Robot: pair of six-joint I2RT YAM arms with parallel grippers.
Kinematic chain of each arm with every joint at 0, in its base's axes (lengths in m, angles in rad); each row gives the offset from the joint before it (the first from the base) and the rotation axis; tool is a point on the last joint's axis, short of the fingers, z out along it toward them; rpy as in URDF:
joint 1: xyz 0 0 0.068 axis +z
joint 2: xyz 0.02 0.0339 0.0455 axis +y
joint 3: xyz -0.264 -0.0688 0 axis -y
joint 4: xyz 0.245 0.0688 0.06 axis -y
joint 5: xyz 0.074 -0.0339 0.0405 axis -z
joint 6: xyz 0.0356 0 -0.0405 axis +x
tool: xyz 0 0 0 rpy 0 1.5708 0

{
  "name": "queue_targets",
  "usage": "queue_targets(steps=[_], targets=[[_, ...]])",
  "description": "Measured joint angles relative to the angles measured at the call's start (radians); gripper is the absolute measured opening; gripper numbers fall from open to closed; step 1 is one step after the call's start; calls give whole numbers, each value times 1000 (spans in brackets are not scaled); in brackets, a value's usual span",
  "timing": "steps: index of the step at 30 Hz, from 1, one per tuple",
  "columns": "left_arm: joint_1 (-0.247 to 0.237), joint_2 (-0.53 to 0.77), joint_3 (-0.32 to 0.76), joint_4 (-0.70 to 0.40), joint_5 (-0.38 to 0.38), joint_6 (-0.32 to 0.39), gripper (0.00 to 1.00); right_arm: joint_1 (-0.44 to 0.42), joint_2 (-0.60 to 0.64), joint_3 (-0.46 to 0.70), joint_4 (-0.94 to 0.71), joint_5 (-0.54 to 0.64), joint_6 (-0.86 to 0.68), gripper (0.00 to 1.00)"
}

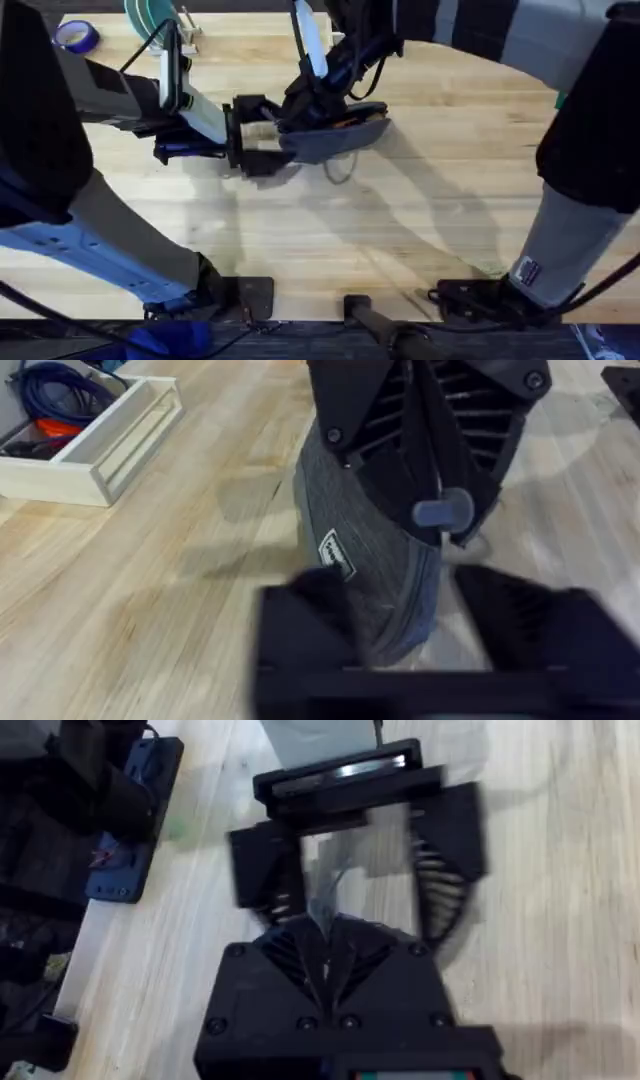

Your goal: Unzip the bag, pick up the pens from the table one at a time and place them inside, then zip the bag closed.

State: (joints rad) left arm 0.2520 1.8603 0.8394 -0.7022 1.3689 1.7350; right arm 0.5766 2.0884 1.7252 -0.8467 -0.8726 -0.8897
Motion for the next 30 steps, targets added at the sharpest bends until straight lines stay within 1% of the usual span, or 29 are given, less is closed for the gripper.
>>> queue_targets(steps=[3, 4, 5, 8, 30], targets=[[0, 0, 0, 0, 0, 0, 278, 0, 0, 0, 0, -1, 0, 34], [0, 0, 0, 0, 0, 0, 138, 0, 0, 0, 0, -1, 0, 34], [0, 0, 0, 3, 0, 3, 68, 0, 0, 0, 0, 0, 0, 34], [0, 0, 0, 0, 0, 2, 45, 0, 0, 0, -1, 0, 0, 34], [0, 0, 0, 0, -1, 2, 45, -12, 0, 0, -16, -2, 20, 34]])
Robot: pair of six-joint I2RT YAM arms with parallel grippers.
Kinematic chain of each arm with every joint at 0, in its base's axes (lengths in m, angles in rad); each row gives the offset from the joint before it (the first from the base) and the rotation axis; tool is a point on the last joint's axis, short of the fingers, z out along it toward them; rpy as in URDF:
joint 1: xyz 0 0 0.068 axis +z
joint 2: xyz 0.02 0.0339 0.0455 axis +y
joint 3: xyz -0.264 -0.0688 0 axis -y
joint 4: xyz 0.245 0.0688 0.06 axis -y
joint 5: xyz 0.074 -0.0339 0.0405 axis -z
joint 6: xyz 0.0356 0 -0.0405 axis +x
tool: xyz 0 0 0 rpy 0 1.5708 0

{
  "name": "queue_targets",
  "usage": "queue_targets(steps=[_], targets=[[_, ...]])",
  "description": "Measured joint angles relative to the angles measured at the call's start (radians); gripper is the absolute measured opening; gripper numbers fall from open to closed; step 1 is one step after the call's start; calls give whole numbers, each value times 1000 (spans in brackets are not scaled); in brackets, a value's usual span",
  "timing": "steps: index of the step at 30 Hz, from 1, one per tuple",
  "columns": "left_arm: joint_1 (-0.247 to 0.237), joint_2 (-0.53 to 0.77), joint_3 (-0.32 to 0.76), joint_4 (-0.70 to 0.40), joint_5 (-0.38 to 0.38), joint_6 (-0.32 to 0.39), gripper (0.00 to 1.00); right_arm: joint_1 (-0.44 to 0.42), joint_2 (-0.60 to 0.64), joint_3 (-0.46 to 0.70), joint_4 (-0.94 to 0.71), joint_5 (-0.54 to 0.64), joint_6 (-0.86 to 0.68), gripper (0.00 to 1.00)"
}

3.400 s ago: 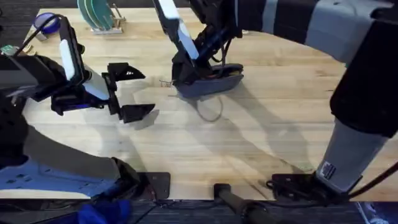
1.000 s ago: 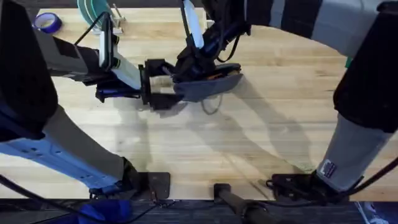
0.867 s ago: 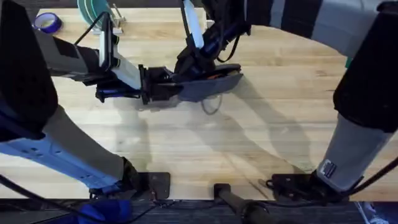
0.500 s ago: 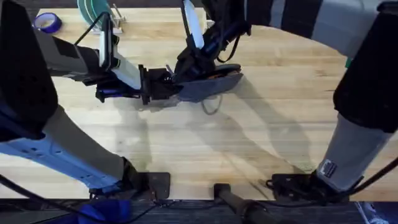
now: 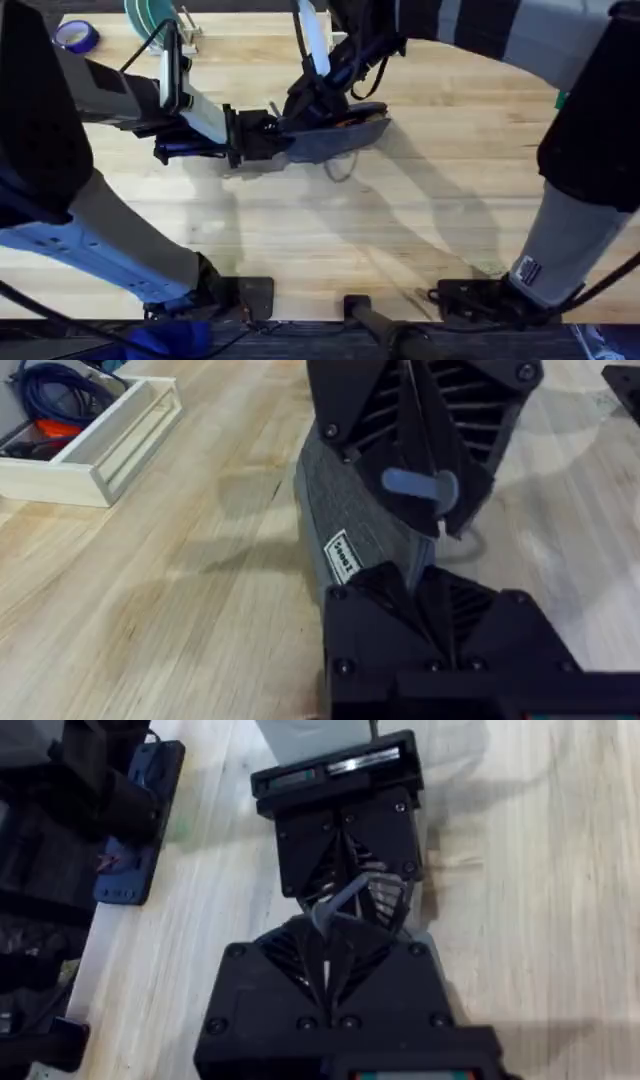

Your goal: Unzip the bag, pick up the pens from the table one at a time and place them inside, then zip the bag closed.

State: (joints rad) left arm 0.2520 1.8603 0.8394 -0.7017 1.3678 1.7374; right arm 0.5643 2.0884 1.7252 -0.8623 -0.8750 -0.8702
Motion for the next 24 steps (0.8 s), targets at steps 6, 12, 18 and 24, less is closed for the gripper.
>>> queue_targets(steps=[6, 12, 18, 24], targets=[[0, 0, 0, 0, 0, 0, 45, -20, 0, 0, -2, -1, 7, 33], [0, 0, 0, 0, 0, 0, 45, -42, 0, 0, -20, -2, 11, 33], [0, 0, 0, 0, 0, 0, 45, -63, 0, 0, -53, 7, 11, 33], [0, 0, 0, 0, -1, 0, 45, -79, 0, 0, -66, 17, 11, 33]])
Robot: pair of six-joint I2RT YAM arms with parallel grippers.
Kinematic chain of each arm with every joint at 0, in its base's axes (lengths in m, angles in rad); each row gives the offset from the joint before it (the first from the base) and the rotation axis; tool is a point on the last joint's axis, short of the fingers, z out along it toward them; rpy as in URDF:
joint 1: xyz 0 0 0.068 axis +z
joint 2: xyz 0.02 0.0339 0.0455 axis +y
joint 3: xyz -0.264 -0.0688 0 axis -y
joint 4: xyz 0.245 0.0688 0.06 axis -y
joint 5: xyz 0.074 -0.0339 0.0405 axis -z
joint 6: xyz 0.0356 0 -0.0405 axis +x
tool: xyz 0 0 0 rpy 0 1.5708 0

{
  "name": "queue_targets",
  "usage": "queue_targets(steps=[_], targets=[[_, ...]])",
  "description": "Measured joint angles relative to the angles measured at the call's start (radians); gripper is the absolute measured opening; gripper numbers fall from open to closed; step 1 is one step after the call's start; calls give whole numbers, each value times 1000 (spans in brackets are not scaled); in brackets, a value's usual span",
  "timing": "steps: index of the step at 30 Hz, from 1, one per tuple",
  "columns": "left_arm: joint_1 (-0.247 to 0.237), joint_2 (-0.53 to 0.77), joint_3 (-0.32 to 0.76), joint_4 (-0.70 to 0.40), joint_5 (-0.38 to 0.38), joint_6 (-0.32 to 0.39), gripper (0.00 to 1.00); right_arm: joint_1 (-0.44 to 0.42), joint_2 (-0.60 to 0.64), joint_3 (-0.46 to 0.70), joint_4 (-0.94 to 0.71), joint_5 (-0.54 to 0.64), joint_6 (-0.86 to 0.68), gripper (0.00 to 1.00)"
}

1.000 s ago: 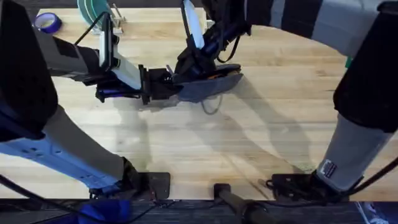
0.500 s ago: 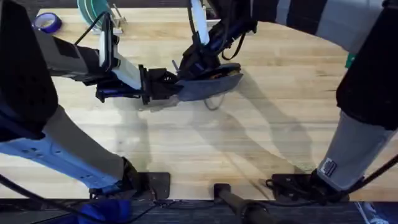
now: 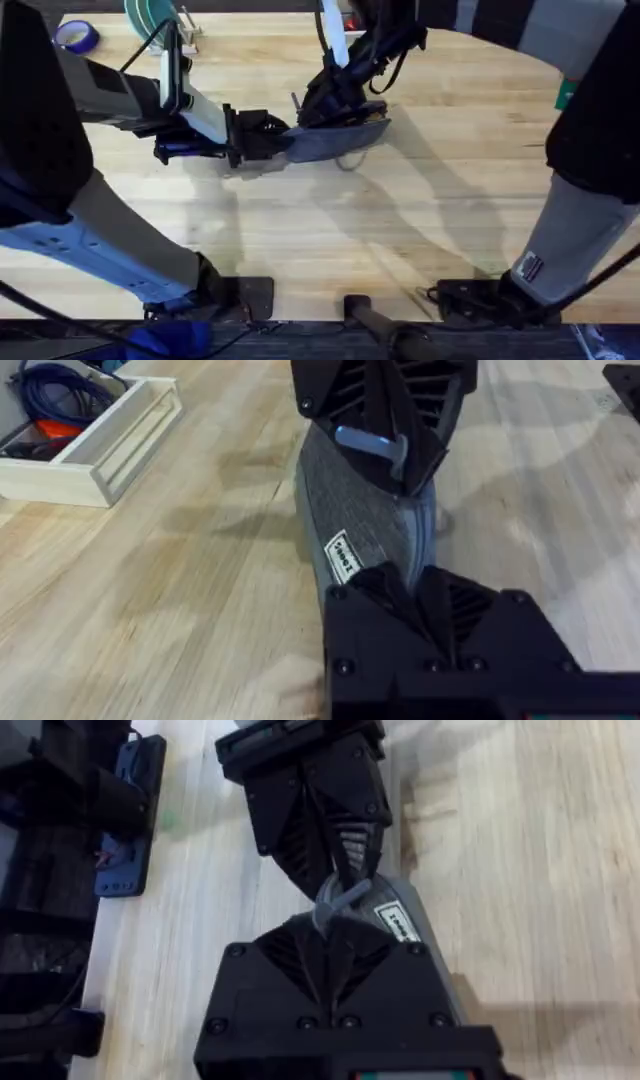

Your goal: Unzip the bag, pick up the pens from the table one at a time and place them inside, then zip the bag closed.

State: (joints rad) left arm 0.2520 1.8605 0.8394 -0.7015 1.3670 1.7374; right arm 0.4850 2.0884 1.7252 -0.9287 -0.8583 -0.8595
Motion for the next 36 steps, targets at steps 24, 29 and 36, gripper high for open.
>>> queue_targets(steps=[24, 29, 36], targets=[[0, 0, 0, 2, -1, 0, 44, -87, 0, 0, -86, 32, 1, 33], [0, 0, 0, 2, -1, 0, 44, -94, 0, 0, -93, 59, 3, 33], [0, 0, 0, 2, -2, 0, 44, -108, 0, 0, -96, 89, 4, 33]])
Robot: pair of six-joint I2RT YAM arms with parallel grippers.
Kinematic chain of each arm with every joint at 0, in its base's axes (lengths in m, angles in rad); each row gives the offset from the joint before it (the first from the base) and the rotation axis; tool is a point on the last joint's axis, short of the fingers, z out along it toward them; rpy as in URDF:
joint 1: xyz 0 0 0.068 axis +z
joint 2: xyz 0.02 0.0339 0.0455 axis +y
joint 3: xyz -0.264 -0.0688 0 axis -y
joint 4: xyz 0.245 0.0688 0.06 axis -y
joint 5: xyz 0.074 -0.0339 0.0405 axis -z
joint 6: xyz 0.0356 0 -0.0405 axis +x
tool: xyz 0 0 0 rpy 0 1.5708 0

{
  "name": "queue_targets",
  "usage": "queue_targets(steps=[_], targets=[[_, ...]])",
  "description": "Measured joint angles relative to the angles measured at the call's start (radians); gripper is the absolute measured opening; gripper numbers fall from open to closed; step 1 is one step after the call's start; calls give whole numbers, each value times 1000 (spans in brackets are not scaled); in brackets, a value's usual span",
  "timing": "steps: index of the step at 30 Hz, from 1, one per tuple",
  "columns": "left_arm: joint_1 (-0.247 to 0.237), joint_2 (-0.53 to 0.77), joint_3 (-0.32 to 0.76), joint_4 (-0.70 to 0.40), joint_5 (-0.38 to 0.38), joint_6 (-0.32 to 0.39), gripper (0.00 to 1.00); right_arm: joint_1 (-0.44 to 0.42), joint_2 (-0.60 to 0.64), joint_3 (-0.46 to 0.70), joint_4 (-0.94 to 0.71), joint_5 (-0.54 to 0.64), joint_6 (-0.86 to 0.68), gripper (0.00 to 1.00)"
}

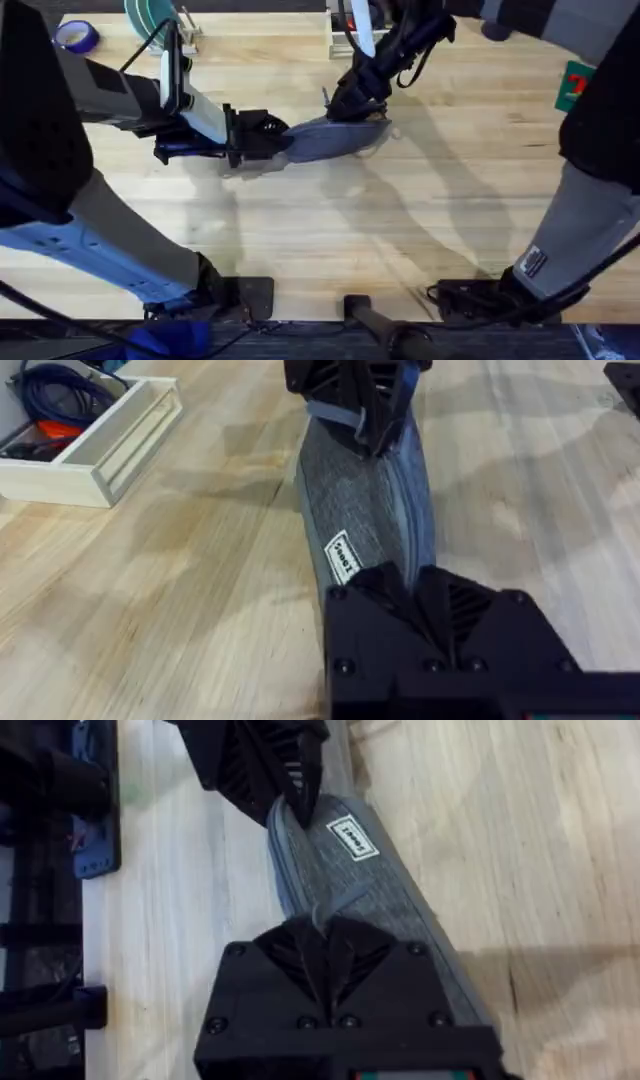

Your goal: Unzip the bag, pick up the pens from the table one at a time and place them inside, then zip the bag closed.

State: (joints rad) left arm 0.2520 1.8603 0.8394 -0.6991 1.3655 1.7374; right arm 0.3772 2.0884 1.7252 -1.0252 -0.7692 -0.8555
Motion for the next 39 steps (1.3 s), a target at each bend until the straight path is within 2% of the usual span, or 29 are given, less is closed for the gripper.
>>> queue_targets(steps=[39], targets=[[-1, 0, 0, 1, 2, 0, 42, -217, 0, 0, -32, 12, 8, 33]])
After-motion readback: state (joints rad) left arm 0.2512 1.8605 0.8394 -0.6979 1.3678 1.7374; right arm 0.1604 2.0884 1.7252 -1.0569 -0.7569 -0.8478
